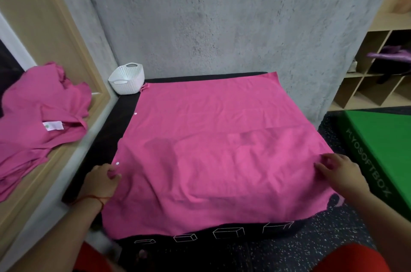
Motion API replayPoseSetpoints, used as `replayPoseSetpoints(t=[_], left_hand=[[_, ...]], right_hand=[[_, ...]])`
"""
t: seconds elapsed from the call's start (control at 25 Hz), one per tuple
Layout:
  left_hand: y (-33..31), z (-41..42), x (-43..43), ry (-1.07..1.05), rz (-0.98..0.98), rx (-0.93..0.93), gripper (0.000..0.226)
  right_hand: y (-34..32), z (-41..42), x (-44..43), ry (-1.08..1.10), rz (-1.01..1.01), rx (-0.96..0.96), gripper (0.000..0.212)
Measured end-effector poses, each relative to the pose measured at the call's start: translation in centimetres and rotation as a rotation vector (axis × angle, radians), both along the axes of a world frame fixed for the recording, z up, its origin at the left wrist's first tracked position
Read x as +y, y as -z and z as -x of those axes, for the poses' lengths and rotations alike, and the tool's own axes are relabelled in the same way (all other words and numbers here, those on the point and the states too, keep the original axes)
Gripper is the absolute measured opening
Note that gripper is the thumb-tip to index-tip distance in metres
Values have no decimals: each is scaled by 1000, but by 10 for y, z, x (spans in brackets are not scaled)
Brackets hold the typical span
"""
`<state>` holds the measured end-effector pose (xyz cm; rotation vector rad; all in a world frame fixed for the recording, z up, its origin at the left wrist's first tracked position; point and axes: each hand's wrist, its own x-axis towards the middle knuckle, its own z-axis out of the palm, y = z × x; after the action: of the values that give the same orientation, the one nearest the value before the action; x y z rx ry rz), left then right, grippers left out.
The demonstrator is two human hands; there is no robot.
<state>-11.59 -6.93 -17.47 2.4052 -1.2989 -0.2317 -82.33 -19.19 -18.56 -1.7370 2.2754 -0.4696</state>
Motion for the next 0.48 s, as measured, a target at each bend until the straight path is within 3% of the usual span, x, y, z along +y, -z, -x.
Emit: replayPoseSetpoints(t=[0.12,0.28,0.36,0.48], left_hand=[[6,-2,24,-80,27,10,30],[-5,29,62,-279,352,311,29],[1,40,75,-333,433,434,29],[22,40,83,-348,349,573,30]], right_hand=[[4,-7,30,118,92,-139,60],[25,-9,54,333,85,-676,88],[26,-9,62,371,55,-793,71],[16,-11,73,336,34,-812,31]])
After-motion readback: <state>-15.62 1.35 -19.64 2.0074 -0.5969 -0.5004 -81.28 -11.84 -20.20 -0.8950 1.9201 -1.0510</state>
